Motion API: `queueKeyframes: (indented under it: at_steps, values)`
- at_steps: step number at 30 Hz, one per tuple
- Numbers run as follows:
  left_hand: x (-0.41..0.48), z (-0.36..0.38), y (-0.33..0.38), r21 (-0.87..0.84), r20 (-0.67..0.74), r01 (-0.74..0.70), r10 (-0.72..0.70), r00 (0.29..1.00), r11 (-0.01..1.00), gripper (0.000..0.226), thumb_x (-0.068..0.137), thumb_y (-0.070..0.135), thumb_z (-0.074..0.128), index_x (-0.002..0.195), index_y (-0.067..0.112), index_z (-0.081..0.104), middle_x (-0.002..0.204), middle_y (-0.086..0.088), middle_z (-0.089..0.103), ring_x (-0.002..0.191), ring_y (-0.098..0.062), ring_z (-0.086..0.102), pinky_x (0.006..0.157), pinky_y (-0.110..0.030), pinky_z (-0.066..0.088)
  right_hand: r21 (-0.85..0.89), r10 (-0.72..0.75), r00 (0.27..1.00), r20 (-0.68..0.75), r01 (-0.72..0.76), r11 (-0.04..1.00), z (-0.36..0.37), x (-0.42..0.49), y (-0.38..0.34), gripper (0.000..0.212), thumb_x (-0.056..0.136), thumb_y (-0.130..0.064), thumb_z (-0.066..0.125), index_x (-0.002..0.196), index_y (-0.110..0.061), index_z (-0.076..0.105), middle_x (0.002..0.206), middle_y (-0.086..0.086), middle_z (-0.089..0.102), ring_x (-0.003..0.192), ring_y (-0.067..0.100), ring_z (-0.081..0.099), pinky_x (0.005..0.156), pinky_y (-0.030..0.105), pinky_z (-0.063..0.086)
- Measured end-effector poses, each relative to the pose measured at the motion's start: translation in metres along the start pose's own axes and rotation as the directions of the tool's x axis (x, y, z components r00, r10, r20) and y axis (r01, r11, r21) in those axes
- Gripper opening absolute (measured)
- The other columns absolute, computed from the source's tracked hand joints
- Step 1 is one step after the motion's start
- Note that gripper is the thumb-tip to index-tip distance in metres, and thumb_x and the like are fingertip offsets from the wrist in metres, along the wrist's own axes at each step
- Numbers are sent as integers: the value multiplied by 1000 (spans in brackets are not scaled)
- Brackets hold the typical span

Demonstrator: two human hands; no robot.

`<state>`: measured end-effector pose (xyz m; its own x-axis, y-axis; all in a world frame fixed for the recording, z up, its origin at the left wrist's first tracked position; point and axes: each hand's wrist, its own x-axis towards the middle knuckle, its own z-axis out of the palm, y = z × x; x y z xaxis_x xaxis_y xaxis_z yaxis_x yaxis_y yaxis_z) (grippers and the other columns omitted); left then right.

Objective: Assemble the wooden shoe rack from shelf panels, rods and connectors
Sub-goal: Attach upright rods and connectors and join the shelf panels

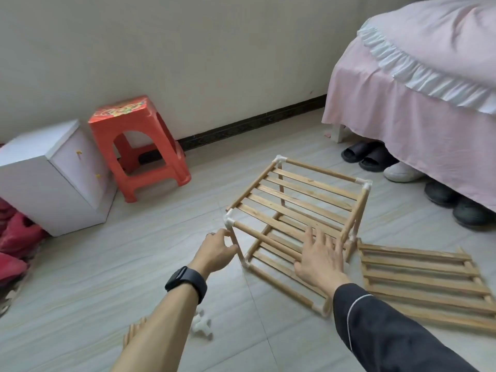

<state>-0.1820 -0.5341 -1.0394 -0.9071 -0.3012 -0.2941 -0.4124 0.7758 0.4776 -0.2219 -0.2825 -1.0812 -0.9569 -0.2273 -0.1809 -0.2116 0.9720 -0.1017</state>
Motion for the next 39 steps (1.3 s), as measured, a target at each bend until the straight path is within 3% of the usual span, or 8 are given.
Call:
queueKeyframes:
  at_steps: [4,8,13,17,22,27,33,39]
  values:
    - [22,-10,-11,1,-30,63,-63,998,998,63,94,37,58,151,22,36,150,-15,34,131,-29,46,99,-34,41,-33,-71,980,-185,66,997,9,11,8,57,81,-38,53,132,-14,45,132,11,47,117,29,46,103,41,40]
    - [41,-13,-11,-54,-82,86,-90,992,995,75,94,48,60,155,20,27,155,-19,26,142,-34,34,113,-45,37,-33,-185,966,-178,182,983,15,15,20,40,80,-25,51,120,-18,49,122,6,46,108,26,42,93,36,45]
    - [46,3,-3,-195,-90,114,-134,987,974,90,91,55,63,158,14,18,155,-23,33,141,-38,37,112,-47,34,-24,-395,913,-100,394,919,11,6,60,55,68,-21,61,122,-19,50,124,4,45,111,22,42,103,36,44]
    - [16,46,-8,-259,-46,181,-200,979,949,71,89,42,66,141,10,28,135,-22,50,113,-36,55,86,-36,44,-140,-492,869,43,493,859,5,5,79,62,71,-23,66,129,-19,46,129,3,41,117,22,40,109,38,39]
    - [-37,81,-22,-598,-44,247,-339,940,762,50,89,38,70,124,11,46,105,-5,63,88,-22,66,64,-35,55,-159,-300,896,328,365,917,-17,2,62,75,81,-22,67,149,-10,37,143,13,46,128,32,43,108,44,43]
    - [-84,101,-19,-675,-103,276,-458,883,684,41,96,45,58,126,18,49,100,-2,64,82,-17,63,66,-30,45,134,-232,769,595,189,973,-53,-6,18,101,66,-71,72,145,-14,47,146,9,51,127,32,51,107,51,42]
    - [-103,109,-30,-752,-121,135,-336,934,645,24,96,32,59,118,39,53,103,12,64,85,-1,63,72,-23,52,215,-314,920,237,265,940,3,-40,-43,75,90,-81,24,120,-24,61,119,5,65,110,26,57,95,46,43]
    - [-103,98,-44,-738,-135,74,-253,958,671,52,87,28,61,129,50,38,67,20,65,60,-4,60,60,-20,48,134,-117,983,-141,137,982,26,-40,-71,62,92,-71,24,81,-26,65,93,3,69,99,27,56,86,42,37]
